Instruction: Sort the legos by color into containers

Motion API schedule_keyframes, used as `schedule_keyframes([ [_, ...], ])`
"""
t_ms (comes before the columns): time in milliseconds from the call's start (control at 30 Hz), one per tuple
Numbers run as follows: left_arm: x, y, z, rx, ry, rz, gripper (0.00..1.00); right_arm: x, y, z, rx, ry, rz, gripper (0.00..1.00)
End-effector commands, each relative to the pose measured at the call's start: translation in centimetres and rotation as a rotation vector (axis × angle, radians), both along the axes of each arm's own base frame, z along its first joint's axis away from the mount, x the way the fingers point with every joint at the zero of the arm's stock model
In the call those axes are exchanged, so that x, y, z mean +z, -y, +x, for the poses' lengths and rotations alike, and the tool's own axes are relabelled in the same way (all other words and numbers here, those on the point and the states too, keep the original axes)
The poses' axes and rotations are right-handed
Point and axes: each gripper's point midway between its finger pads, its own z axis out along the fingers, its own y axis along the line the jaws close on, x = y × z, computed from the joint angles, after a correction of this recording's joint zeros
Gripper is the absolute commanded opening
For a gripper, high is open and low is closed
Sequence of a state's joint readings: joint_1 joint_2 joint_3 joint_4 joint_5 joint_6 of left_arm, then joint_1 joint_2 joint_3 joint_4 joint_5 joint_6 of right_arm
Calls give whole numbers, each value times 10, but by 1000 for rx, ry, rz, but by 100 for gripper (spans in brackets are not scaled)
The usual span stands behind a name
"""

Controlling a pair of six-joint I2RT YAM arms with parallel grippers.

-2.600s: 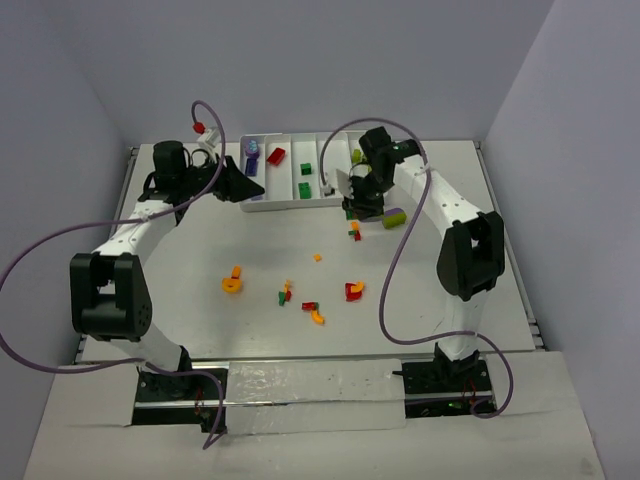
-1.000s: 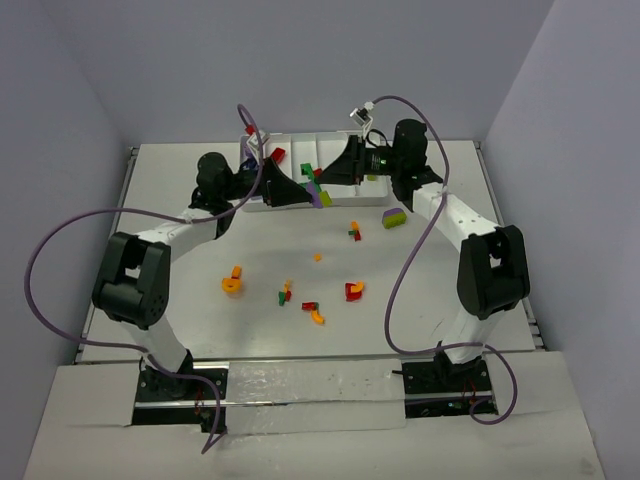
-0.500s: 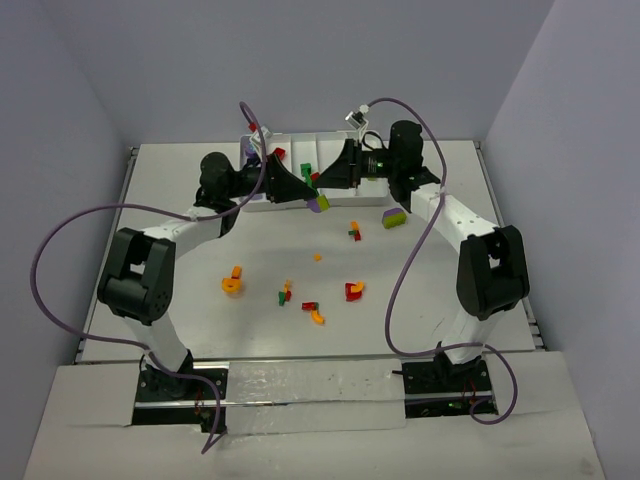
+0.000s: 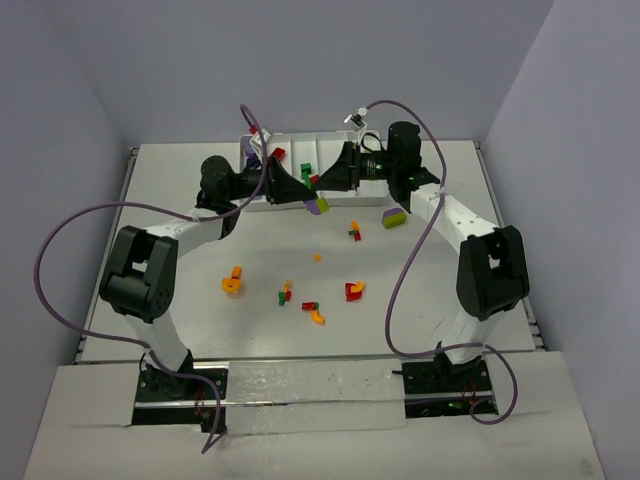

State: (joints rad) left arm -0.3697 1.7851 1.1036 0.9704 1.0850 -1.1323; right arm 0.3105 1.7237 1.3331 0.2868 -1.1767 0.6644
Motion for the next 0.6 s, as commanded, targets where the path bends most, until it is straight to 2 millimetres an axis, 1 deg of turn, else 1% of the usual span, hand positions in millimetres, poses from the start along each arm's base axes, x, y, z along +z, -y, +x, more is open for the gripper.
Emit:
schedule_keyframes([
  [0,4,-12,0,36,62,-6,0,27,13,-1,-13,87,17,0],
  [100,-7,-19,0,47,36,23,0,30,23,7,-39,96,18,0],
  [133,-13,-25,-1,53,32,35,0,30,30,13,-58,96,18,0],
  [200,-21,-32,-3,64,24,52,0,31,38,19,-80,101,17,0],
  [300,-29,-38,-2,78,12,72,0,31,44,25,-94,110,13,0],
  [333,-35,-42,-3,85,-4,89,0,29,47,29,-108,119,2,0],
  [367,-34,-48,-1,100,20,98,0,18,48,33,-115,120,-31,0],
  [433,-35,-62,6,144,40,124,0,4,52,45,-174,85,-121,0],
  [467,-34,-66,8,159,51,131,0,1,54,62,-227,150,-176,0],
  [533,-34,-85,18,218,63,165,0,-21,58,82,-287,194,-322,0],
  [567,-32,-91,22,241,70,174,0,-26,57,96,-320,208,-371,0],
])
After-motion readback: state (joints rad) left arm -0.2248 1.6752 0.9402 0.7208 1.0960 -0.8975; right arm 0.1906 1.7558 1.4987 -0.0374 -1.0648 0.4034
